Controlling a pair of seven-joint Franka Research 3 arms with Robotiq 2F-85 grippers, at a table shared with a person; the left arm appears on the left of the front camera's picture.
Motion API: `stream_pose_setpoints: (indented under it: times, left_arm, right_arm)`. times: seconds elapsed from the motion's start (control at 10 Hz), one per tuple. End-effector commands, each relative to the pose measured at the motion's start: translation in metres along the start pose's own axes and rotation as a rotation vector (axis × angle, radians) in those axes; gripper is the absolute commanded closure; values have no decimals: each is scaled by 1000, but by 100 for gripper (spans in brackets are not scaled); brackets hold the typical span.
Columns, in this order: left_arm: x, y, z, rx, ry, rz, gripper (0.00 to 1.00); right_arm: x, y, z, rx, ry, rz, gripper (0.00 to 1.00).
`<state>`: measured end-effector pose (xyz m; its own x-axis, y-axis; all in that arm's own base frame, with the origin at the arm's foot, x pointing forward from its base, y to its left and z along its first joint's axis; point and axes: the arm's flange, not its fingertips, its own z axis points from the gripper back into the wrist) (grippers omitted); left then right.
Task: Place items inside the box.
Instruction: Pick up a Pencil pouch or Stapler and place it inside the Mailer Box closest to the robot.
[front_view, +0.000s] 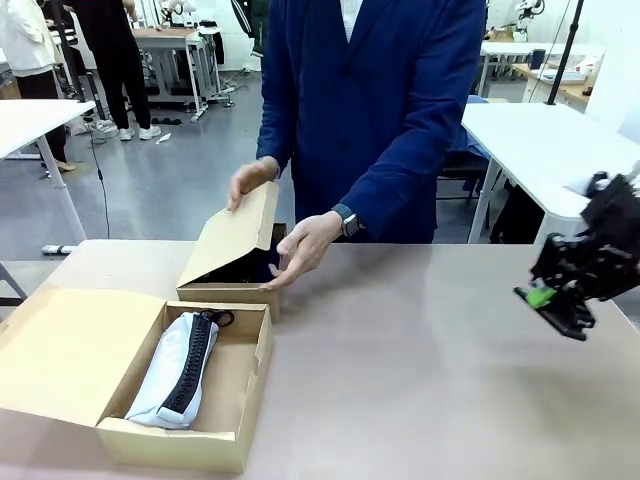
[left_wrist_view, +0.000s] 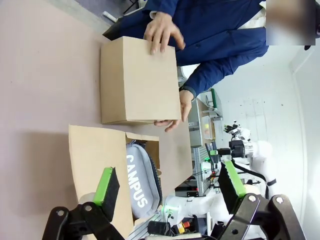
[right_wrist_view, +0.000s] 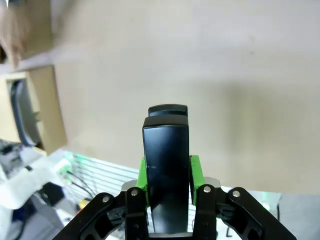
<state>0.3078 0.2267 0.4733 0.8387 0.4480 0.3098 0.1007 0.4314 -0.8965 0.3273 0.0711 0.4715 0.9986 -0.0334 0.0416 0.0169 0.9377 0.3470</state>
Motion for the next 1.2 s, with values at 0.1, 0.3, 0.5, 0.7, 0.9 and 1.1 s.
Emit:
stream_pose_setpoints:
  times: [0.1,0.3,0.5,0.7,0.9,1.1]
  left_arm:
    - [-1,-1,0,-16,-5,-18,0]
    - [-1,-1,0,-16,-5,-18,0]
    - [-1,-1,0,-16,-5,-18,0]
    - [-1,-1,0,-16,-5,-18,0]
    - [-1,-1,0,-16,-5,-18,0]
    - [-1,-1,0,-16,-5,-18,0]
  right_arm:
    - [-6,87,-20,-72,123,-18,64]
    - [-12,142,-41,-69,115,-34,64]
    - [-23,123,-40,-62,132,25,64]
    - [-22,146,-47,-82,123,-10,64]
    - [-20,141,-52,-81,140,-22,64]
    - [-17,144,-54,-67,127,-24,64]
